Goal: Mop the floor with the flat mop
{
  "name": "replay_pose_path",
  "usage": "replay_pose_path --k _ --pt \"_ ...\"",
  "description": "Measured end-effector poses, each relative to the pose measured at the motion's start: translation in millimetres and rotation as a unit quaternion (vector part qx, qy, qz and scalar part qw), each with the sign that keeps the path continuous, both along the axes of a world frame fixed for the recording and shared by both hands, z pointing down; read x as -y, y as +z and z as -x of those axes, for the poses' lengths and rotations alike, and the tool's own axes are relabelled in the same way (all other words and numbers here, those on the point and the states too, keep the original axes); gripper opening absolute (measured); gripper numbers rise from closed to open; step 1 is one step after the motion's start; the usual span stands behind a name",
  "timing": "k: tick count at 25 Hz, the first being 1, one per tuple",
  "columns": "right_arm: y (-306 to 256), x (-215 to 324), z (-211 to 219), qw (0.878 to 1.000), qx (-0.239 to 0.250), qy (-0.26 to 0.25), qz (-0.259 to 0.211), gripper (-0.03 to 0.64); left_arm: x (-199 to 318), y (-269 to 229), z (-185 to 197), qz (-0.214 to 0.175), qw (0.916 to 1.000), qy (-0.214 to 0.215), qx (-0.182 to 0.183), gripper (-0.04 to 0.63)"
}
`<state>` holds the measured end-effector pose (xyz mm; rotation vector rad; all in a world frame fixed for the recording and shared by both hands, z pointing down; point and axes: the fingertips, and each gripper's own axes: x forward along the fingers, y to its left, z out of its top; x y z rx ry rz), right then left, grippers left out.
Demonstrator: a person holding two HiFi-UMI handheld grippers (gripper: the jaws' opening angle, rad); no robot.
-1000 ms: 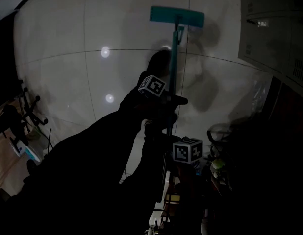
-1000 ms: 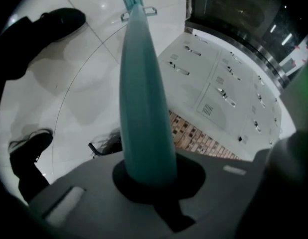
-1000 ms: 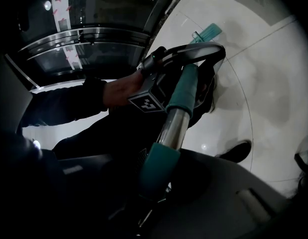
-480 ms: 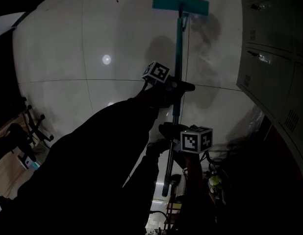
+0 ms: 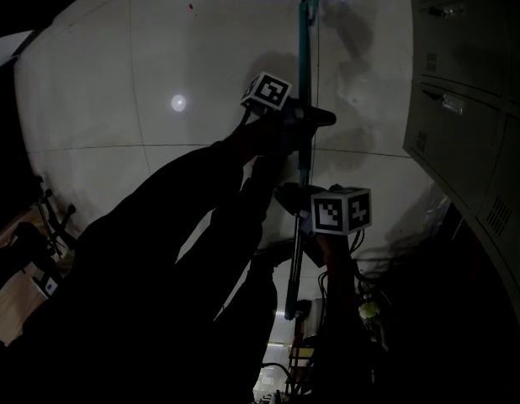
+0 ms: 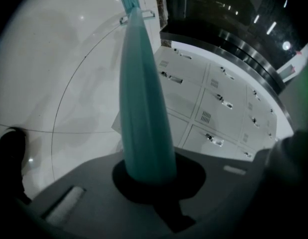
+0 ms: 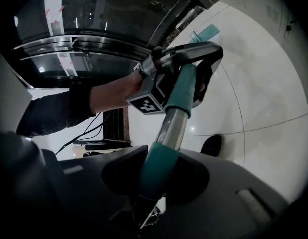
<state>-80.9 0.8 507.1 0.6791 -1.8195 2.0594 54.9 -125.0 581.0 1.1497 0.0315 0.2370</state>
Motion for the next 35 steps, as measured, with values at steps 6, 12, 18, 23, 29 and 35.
replay_pose_path --k 6,12,18,23,29,35 --pt "-22.1 -37.8 6.8 1.000 0.001 0.006 -0.001 0.115 -39.4 -19.5 5.4 0.004 1.0000 0.007 0.001 0.015" --pt "-46.5 -124.9 15.2 1.000 0.007 0.006 0.002 0.115 -127.7 -42.3 14.3 0.011 0.9999 0.012 0.002 0.015" --pt "-69.6 -230.0 25.4 1.000 0.013 -0.018 0.011 0.117 -231.8 -60.4 30.0 0.024 0.9997 0.006 0.009 0.015" --pt "-82.8 -317.7 32.7 0.999 0.011 -0.039 0.021 0.117 -316.3 -70.6 42.9 0.035 0.9993 -0.006 0.015 0.015" --pt "-83.5 -415.5 35.1 0.998 0.011 -0.050 0.030 0.120 -415.6 -67.6 47.4 0.047 0.9987 -0.009 0.018 0.015" --pt "-73.9 -490.5 29.6 0.998 0.018 -0.050 0.037 0.123 -494.6 -53.9 42.5 0.060 0.9978 -0.002 0.028 0.017"
